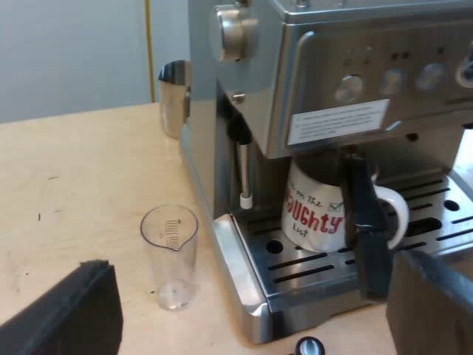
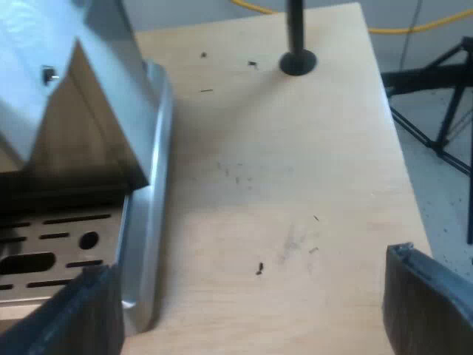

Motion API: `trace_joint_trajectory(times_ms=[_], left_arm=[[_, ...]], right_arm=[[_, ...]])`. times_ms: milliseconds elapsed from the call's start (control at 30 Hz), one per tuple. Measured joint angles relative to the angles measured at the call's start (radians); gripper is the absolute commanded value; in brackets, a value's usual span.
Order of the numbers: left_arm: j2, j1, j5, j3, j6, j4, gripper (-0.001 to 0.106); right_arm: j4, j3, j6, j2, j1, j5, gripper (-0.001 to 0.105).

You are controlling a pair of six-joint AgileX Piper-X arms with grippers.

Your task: Place mug into machine

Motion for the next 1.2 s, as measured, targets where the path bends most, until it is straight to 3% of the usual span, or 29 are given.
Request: trace_joint_trajectory(times_ms=[367,567,900,1200], left_arm=[[-0.062,-0.002,0.033,0.000,0.001,0.051,0.079],[-0.128,-0.005,0.075,0.000,0.001,0.053,0.079],[-0.284,-0.005,0.077,-0.001,0.001,0.060,0.079],[-0.386,-0.005,0.080,-0.007,0.001,0.223,0.079]], right_arm=[[0.012,0.145,-0.008,-0.198,-0.018,0.000,0.072],[0.012,0.148,-0.012,-0.348,-0.018,0.000,0.072],[0.042,0.148,-0.014,-0.531,-0.018,0.021,0.072],[0.111,0.148,-0.029,-0.589,-0.018,0.022,0.072]])
